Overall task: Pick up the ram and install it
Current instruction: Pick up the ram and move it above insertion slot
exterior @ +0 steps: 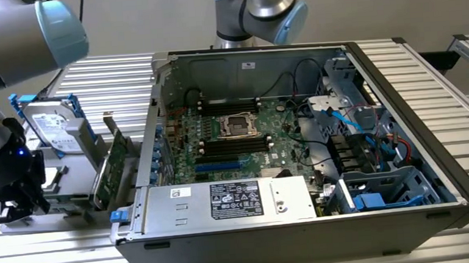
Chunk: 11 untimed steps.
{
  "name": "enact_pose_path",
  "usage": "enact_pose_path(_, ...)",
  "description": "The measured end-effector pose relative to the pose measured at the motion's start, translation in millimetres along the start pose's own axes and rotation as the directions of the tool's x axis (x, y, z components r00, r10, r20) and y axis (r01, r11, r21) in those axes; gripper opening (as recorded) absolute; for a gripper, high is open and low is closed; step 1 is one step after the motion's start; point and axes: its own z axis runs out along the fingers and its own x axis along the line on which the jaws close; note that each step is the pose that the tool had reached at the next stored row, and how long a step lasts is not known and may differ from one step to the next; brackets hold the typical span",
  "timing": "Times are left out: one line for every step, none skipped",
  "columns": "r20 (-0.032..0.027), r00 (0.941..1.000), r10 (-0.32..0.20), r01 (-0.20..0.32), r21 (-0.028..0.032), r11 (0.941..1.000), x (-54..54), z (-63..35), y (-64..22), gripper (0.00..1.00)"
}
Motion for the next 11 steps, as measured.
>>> enact_pose_path(0.0000,1.0000,0.000,0.000,0.0000,1.0000,0.0,-4.3,0.4,0.14)
enact_pose_path(0.0000,1.0000,0.000,0.000,-0.0001,1.0000,0.1,-8.8,0.7,0.14)
enact_pose_path(0.0000,1.0000,0.000,0.000,0.0000,1.0000,0.1,-13.3,1.0,0.14)
enact_pose_path(0.0000,1.0000,0.000,0.000,0.0000,1.0000,0.2,-18.2,0.8,0.14)
enact_pose_path(-0.0001,1.0000,0.000,0.000,-0.0002,1.0000,0.2,-22.8,0.3,0.14)
enact_pose_path(0.0000,1.0000,0.000,0.000,-0.0003,1.0000,0.2,-27.4,-0.6,0.14)
enact_pose_path(0.0000,1.0000,0.000,0.000,-0.0007,1.0000,0.2,-32.0,-2.0,0.14)
enact_pose_path(-0.0001,1.0000,0.000,0.000,-0.0010,1.0000,0.2,-36.7,-3.8,0.14)
enact_pose_path(0.0000,1.0000,0.000,0.000,-0.0012,1.0000,0.2,-41.4,-6.2,0.14)
enact_pose_path(0.0001,1.0000,0.000,0.000,-0.0014,1.0000,0.3,-46.1,-8.9,0.14)
enact_pose_path(0.0000,1.0000,-0.001,0.001,-0.0020,1.0000,0.3,-51.2,-12.0,0.14)
